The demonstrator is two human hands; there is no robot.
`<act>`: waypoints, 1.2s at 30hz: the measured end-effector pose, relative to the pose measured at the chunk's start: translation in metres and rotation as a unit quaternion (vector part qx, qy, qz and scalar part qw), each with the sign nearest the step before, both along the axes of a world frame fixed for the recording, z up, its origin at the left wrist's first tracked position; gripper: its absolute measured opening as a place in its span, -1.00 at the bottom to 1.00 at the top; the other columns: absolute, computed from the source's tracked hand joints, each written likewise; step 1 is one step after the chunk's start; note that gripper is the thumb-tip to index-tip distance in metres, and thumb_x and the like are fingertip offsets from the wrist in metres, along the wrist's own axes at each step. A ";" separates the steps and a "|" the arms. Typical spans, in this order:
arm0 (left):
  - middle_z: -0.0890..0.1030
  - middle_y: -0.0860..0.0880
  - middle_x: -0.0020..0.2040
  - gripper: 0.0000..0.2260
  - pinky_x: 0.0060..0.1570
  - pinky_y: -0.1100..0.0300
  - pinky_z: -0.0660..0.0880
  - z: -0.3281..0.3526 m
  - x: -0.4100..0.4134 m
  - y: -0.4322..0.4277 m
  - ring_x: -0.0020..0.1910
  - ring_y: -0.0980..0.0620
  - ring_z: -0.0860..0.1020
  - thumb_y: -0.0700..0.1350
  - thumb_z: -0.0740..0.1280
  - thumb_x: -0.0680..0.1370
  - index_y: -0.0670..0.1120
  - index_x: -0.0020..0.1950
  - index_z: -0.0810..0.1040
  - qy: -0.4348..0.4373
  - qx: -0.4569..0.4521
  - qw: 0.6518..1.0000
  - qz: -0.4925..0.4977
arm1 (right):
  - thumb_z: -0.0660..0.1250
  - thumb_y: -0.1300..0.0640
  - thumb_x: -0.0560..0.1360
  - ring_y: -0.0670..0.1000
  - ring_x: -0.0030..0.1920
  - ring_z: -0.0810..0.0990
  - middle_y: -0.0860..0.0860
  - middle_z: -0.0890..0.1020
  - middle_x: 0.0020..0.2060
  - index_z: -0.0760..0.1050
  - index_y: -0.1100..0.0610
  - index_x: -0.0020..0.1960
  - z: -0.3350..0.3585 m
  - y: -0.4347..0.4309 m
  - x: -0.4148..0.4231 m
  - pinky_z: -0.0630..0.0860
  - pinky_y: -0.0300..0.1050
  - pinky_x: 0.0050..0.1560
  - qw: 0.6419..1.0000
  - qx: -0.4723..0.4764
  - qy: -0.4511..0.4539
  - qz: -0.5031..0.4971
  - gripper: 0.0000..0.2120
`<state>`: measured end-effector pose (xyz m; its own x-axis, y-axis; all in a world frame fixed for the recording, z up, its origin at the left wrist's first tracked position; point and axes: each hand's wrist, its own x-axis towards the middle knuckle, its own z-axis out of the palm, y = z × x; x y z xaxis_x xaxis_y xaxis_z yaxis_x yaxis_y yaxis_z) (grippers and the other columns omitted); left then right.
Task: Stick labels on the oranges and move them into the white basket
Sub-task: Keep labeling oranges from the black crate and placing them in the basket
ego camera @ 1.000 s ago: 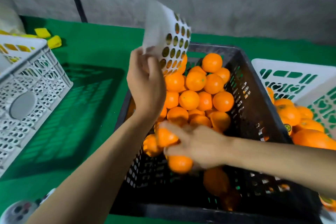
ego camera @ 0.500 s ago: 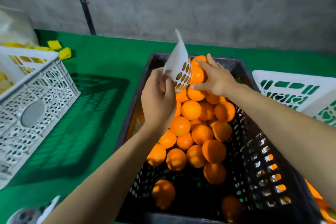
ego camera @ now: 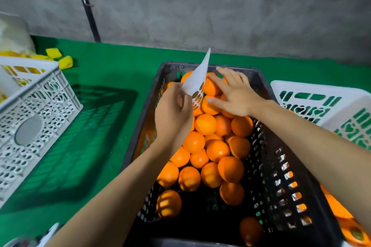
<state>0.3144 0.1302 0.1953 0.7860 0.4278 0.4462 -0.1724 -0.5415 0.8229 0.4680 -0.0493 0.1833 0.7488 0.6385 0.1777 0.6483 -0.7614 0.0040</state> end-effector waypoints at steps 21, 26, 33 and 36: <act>0.32 0.00 -0.38 -0.74 -0.39 0.10 0.18 -0.004 0.002 0.001 -0.41 0.06 0.28 -0.14 0.19 0.56 0.03 -0.29 0.21 0.042 0.048 0.998 -0.007 | 0.25 -0.22 0.51 0.08 -0.04 0.59 -0.07 0.54 -0.11 0.45 -0.02 0.05 0.010 -0.016 -0.095 0.44 -0.05 -0.22 0.995 0.010 0.084 0.056 -0.72; 0.30 0.06 -0.38 -0.71 -0.38 0.15 0.18 -0.006 0.002 0.000 -0.41 0.10 0.31 -0.12 0.20 0.59 0.08 -0.29 0.21 0.045 0.076 0.996 -0.010 | 0.36 -0.21 0.50 0.27 0.55 0.13 0.08 -0.05 0.62 -0.15 -0.07 0.63 -0.032 -0.013 -0.134 0.28 0.24 0.44 0.864 -0.441 0.222 0.102 -0.07; 0.34 0.05 -0.33 -0.85 -0.40 0.13 0.18 -0.009 -0.004 0.002 -0.37 0.09 0.33 -0.12 0.18 0.62 -0.04 -0.16 0.38 0.022 0.125 0.991 -0.046 | 0.40 0.21 0.52 0.32 0.29 0.47 0.22 0.14 0.53 -0.02 0.02 0.59 -0.046 0.015 -0.139 0.57 0.14 0.04 0.835 -0.519 0.158 0.091 -0.18; 0.32 0.03 -0.34 -0.80 -0.39 0.17 0.19 -0.011 -0.004 0.003 -0.36 0.07 0.31 -0.10 0.17 0.62 -0.03 -0.21 0.33 0.003 0.131 0.990 -0.053 | 0.43 0.05 0.52 0.28 0.26 0.51 0.20 0.31 0.44 0.01 0.08 0.59 -0.047 0.016 -0.141 0.50 0.01 -0.09 0.852 -0.492 0.161 0.073 -0.19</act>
